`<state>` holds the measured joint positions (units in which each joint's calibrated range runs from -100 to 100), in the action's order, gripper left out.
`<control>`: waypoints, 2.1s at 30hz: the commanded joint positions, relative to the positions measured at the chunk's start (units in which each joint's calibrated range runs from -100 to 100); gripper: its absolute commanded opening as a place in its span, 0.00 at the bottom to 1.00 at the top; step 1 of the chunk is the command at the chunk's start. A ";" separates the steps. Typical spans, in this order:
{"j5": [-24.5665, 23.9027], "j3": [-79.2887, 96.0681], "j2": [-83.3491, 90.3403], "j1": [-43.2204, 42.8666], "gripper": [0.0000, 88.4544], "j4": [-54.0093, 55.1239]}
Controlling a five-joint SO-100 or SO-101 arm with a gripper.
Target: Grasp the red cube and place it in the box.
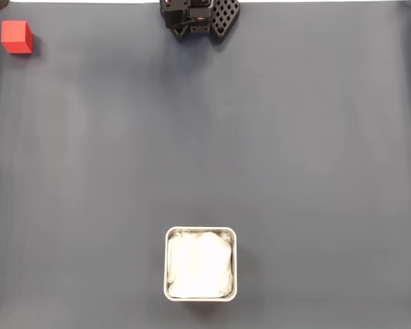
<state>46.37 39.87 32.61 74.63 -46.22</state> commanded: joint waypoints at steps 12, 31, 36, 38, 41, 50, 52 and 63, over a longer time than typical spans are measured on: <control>2.34 7.94 3.18 1.58 0.21 9.17; 2.78 13.23 0.67 1.58 0.27 15.32; 2.93 14.96 -0.03 1.58 0.28 16.63; 2.98 15.60 -0.11 1.51 0.28 16.96; 2.98 16.33 -0.55 1.44 0.29 17.37; 3.03 16.60 -4.10 1.37 0.31 18.68; 3.03 16.60 -4.79 1.44 0.31 19.17; 2.49 16.15 -8.52 0.87 0.32 23.11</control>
<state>49.06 56.87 23.93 75.45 -24.98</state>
